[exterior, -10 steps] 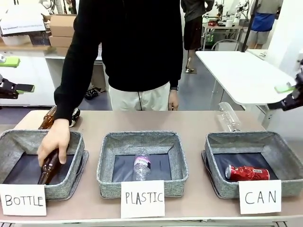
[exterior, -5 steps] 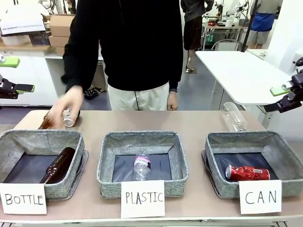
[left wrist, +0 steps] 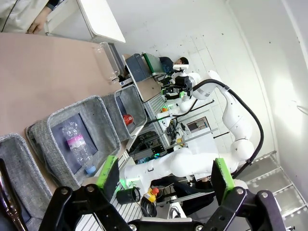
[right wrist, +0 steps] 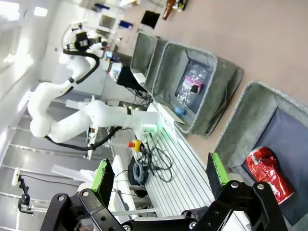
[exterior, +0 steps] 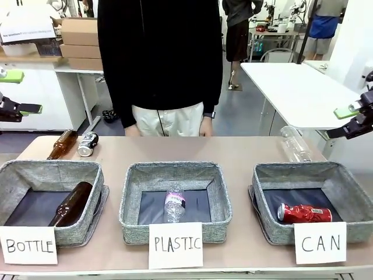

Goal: Sort the can waste into the basket.
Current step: Pick up the can waste from the table and place it in the right Fabric basket.

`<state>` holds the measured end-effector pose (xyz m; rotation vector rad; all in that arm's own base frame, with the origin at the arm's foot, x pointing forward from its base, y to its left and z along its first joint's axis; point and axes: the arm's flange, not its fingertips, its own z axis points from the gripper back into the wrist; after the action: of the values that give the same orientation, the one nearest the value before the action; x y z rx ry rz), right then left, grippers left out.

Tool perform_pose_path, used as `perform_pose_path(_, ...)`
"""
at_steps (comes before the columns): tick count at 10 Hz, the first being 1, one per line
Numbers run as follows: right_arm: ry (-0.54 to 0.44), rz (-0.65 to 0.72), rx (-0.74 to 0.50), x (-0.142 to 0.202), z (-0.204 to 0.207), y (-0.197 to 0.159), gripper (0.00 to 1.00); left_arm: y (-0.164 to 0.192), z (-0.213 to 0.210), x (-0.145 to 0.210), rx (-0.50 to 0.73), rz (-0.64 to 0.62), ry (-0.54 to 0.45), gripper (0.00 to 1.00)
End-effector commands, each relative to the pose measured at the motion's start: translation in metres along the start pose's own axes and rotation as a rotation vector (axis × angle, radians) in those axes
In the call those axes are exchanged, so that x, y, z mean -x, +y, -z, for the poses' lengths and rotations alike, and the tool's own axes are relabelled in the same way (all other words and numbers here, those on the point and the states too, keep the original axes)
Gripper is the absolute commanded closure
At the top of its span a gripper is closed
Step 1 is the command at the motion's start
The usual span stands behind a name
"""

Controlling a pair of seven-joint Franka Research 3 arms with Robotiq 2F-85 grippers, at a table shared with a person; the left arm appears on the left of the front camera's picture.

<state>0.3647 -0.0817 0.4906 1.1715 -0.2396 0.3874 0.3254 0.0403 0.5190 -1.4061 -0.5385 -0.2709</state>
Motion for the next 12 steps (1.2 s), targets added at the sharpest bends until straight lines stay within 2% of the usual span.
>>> perform_pose_path(1,0.004,0.007,0.010,-0.001,-0.002,0.003,0.00,-0.001,0.001,-0.001,0.024,0.021,-0.010,0.00)
perform_pose_path(6,0.004,0.007,0.010,-0.001,-0.002,0.003,0.00,0.000,0.000,0.000,0.000,0.000,0.000,0.00)
perform_pose_path(7,0.004,0.007,0.010,-0.001,-0.002,0.003,0.00,-0.007,0.005,-0.006,-0.149,0.155,0.082,0.00)
perform_pose_path(10,0.004,0.007,0.010,-0.001,-0.002,0.003,0.00,0.070,0.046,-0.095,-1.191,0.167,0.343,0.00)
perform_pose_path(11,0.004,0.007,0.010,-0.001,-0.002,0.003,0.00,0.091,0.064,-0.112,-1.250,0.187,0.467,0.00)
perform_pose_path(12,0.004,0.007,0.010,-0.001,-0.002,0.003,0.00,0.102,0.078,-0.123,-1.294,0.221,0.469,0.00)
